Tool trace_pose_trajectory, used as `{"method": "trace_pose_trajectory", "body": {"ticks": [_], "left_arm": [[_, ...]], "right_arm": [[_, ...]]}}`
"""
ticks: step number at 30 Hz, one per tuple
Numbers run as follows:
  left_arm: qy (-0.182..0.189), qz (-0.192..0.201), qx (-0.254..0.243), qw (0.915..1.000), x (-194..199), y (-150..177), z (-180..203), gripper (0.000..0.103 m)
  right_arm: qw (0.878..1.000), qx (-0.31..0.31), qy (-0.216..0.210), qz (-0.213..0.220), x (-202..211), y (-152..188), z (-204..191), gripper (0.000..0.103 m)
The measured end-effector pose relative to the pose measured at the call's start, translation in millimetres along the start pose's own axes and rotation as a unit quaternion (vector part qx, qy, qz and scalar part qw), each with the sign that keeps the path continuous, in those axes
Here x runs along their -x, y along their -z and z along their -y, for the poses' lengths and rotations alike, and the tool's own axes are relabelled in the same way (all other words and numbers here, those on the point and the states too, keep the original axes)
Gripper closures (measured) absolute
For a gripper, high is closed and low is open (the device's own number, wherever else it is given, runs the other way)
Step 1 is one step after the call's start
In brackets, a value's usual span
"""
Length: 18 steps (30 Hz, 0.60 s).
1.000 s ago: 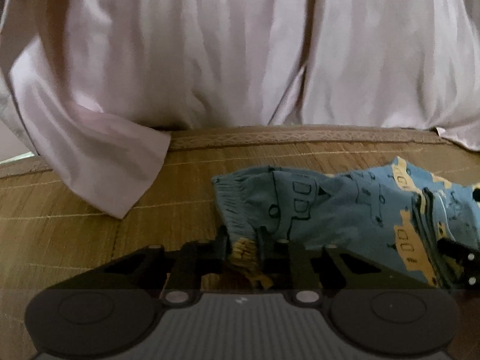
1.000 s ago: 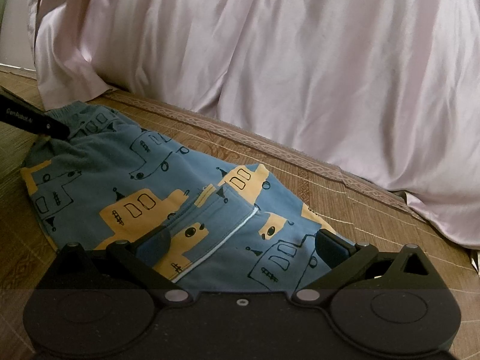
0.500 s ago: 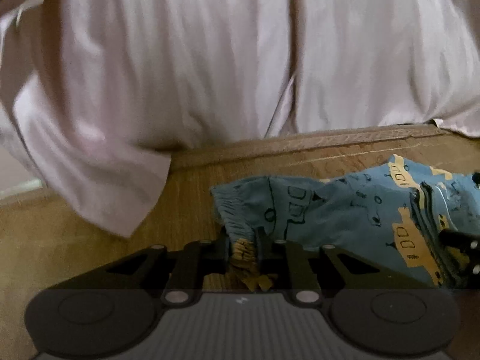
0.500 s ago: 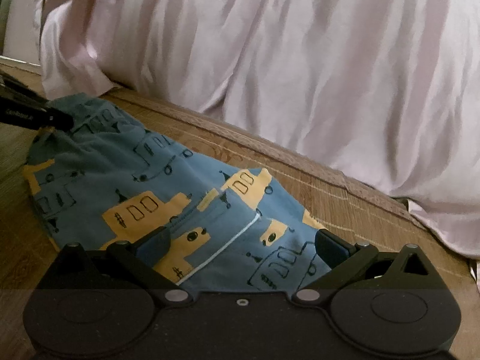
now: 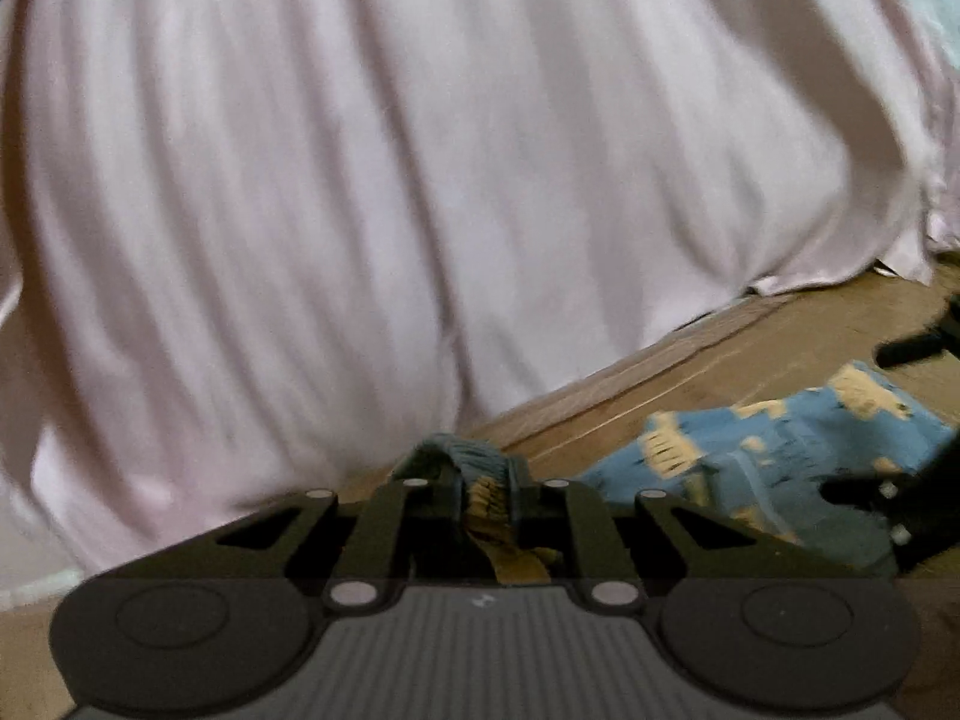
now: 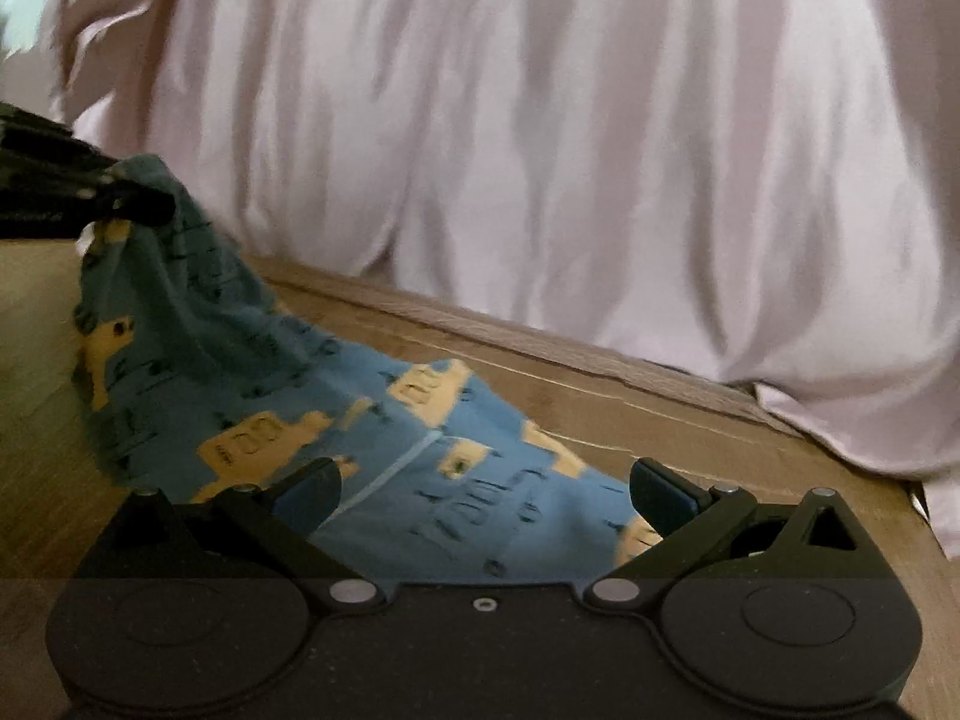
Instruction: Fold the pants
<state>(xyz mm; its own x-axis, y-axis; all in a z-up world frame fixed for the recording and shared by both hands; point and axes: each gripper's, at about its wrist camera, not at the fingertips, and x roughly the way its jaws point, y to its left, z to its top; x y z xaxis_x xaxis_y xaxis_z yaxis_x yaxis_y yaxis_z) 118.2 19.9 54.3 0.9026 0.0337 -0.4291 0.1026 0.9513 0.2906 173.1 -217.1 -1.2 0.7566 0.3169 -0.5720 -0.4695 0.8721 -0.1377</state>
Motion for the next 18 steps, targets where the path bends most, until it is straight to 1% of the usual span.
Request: {"method": "trace_pose_trajectory", "body": {"ticks": [2, 3, 4, 7, 8, 10, 11, 13, 15, 16, 18], "left_arm": [[-0.002, 0.004, -0.038, 0.9993, -1.0, -5.2, 17.5, 0.088], [-0.010, 0.001, -0.048, 0.9988, -3.1, -5.8, 22.9, 0.088], [-0.018, -0.008, -0.044, 0.9989, -5.4, -4.6, 23.8, 0.088], [-0.036, -0.050, -0.004, 0.9981, -14.5, 5.9, 12.0, 0.087], [-0.044, -0.066, 0.003, 0.9969, -19.1, 13.0, 4.7, 0.086], [-0.047, -0.100, 0.021, 0.9937, -30.8, 30.9, -11.5, 0.081], [-0.048, -0.121, 0.034, 0.9909, -36.0, 38.5, -18.6, 0.079], [-0.047, -0.161, 0.084, 0.9822, -45.6, 54.0, -36.2, 0.074], [-0.047, -0.185, 0.135, 0.9724, -52.5, 63.6, -50.7, 0.070], [-0.043, -0.190, 0.154, 0.9686, -53.8, 66.2, -56.5, 0.067], [-0.045, -0.192, 0.180, 0.9638, -53.1, 67.4, -62.7, 0.044]], "right_arm": [[1.000, -0.015, 0.000, -0.004, 2.8, 4.1, 11.5, 0.001], [1.000, -0.019, 0.002, -0.003, 5.1, 6.7, 15.1, 0.001], [1.000, -0.022, 0.004, -0.004, 6.6, 9.2, 18.4, 0.001], [0.999, -0.048, 0.002, -0.010, 9.3, 16.2, 27.1, 0.001], [0.999, -0.050, -0.002, -0.012, 10.0, 17.6, 27.5, 0.001], [0.999, -0.040, -0.006, -0.014, 10.2, 19.7, 24.8, 0.001], [0.999, -0.036, -0.009, -0.014, 10.4, 19.6, 23.1, 0.001], [0.999, -0.033, -0.018, -0.014, 10.2, 17.8, 17.8, 0.001], [0.999, -0.030, -0.028, -0.014, 9.5, 15.1, 12.0, 0.001], [0.999, -0.026, -0.034, -0.015, 8.4, 13.5, 7.8, 0.001], [0.999, -0.009, -0.045, -0.020, 6.2, 11.3, -3.2, 0.001]]}}
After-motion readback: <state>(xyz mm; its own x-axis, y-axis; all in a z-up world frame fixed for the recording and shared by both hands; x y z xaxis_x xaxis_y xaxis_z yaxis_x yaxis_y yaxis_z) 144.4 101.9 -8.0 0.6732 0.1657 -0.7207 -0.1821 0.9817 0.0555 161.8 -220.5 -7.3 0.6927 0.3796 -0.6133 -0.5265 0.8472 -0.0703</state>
